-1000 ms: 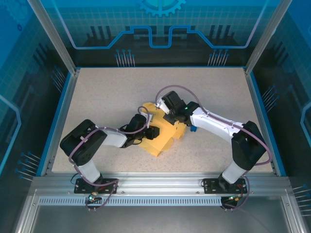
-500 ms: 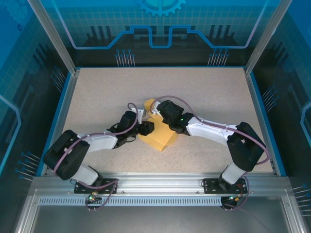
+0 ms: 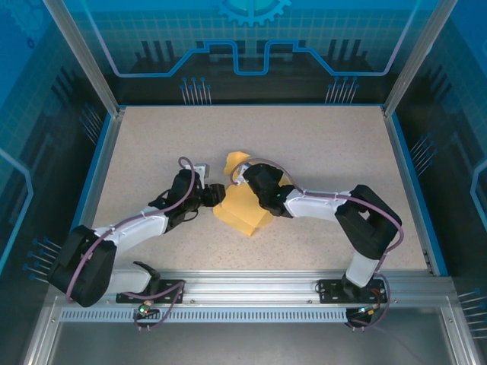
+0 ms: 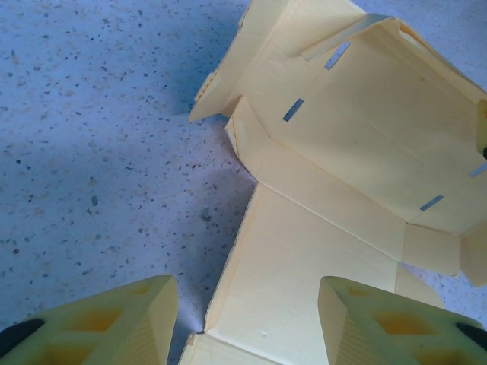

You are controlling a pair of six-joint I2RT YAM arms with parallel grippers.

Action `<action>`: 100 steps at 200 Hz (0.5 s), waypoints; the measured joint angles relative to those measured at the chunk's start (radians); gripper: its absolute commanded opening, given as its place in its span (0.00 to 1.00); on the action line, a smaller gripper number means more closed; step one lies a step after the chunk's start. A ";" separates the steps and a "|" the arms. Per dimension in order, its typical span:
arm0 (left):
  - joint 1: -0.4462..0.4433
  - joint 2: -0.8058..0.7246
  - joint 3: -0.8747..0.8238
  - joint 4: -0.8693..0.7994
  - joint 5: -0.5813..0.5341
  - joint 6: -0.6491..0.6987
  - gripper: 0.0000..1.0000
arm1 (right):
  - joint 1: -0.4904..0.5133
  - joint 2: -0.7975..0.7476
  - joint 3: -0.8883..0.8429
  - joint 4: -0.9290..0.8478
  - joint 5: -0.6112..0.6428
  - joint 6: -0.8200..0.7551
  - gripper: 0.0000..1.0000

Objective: Fold the paper box

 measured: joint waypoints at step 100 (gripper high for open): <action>0.003 0.009 0.008 0.005 0.024 0.064 0.57 | -0.044 -0.088 0.087 -0.249 -0.250 0.145 0.00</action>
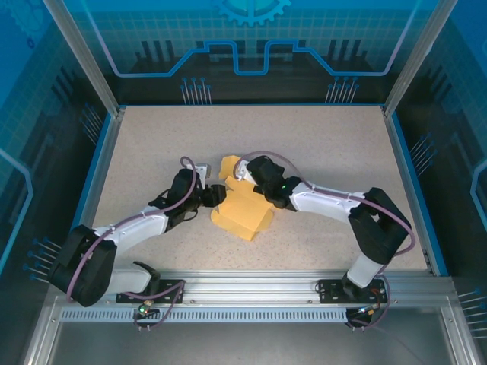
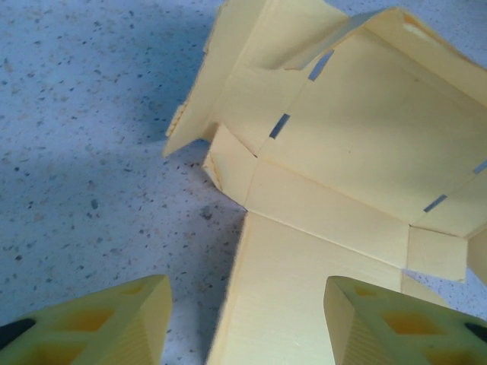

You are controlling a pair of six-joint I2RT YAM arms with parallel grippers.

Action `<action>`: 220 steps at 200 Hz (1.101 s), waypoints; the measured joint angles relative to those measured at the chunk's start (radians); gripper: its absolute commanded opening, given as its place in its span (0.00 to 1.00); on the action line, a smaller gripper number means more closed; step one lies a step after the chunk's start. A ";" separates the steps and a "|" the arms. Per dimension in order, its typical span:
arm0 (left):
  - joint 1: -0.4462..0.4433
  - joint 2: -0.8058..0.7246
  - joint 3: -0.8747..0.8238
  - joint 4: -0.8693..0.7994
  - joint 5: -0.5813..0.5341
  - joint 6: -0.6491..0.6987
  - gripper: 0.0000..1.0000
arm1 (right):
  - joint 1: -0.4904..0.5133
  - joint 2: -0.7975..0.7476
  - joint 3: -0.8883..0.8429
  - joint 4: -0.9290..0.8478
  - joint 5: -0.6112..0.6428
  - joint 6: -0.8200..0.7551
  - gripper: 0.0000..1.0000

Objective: Fold the paper box

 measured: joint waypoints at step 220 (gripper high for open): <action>-0.016 0.457 0.226 0.105 0.072 0.146 0.56 | -0.098 -0.019 0.109 -0.305 -0.275 0.144 0.00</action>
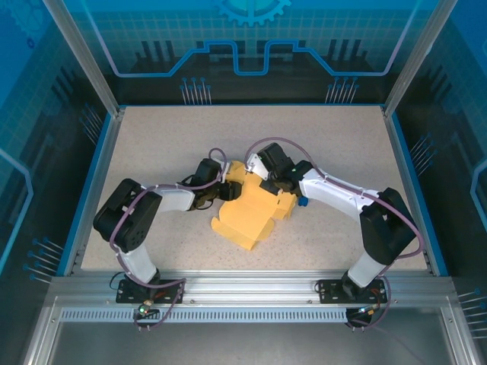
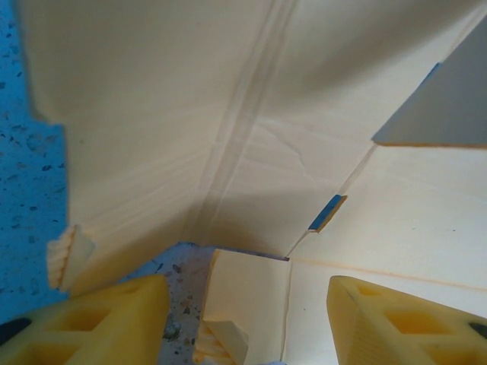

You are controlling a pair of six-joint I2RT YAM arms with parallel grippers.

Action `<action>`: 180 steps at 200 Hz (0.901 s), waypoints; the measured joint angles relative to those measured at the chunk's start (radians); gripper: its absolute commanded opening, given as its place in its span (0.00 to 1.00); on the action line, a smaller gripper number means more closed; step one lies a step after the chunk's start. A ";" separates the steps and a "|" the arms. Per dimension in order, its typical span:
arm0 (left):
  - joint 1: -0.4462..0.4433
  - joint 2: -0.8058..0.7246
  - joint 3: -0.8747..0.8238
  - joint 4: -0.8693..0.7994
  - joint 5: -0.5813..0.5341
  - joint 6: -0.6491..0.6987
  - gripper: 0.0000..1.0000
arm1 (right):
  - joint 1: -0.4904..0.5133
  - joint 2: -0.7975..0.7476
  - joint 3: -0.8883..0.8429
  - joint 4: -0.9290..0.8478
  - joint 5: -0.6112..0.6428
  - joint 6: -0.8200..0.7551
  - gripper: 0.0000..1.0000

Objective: Fold the paper box

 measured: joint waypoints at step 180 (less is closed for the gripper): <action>-0.116 0.051 -0.041 0.206 0.107 -0.026 0.50 | -0.007 0.006 0.007 0.002 -0.026 0.052 0.00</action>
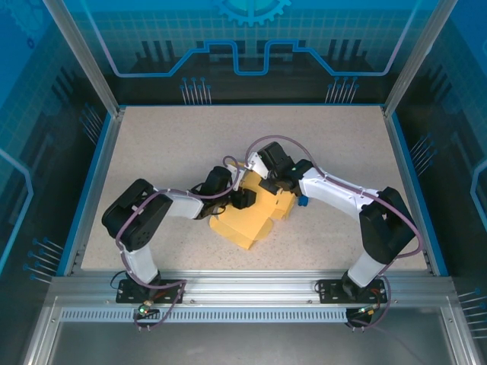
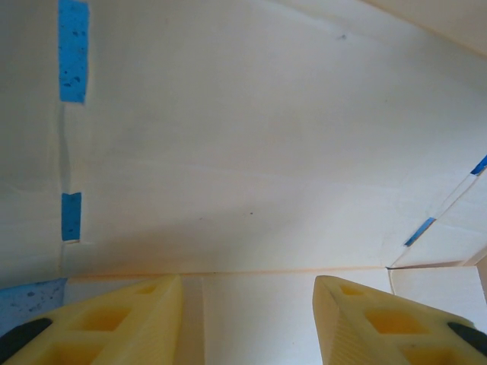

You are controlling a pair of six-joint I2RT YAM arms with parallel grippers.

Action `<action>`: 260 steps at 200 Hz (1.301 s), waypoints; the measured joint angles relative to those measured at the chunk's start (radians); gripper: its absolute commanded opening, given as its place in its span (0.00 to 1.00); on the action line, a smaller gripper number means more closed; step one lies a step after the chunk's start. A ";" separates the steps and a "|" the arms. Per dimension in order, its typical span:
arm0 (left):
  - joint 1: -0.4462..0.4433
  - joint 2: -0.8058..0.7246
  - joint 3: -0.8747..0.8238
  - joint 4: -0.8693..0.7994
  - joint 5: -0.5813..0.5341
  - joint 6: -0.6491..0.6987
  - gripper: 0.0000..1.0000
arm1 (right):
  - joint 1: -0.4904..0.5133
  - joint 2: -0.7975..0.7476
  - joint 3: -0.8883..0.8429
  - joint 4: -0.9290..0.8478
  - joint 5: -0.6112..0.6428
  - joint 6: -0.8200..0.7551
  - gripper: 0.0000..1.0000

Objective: Fold the paper box

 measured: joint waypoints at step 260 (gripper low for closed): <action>0.179 -0.146 0.163 -0.245 0.200 0.067 0.49 | -0.065 -0.008 0.023 -0.068 -0.157 0.049 0.00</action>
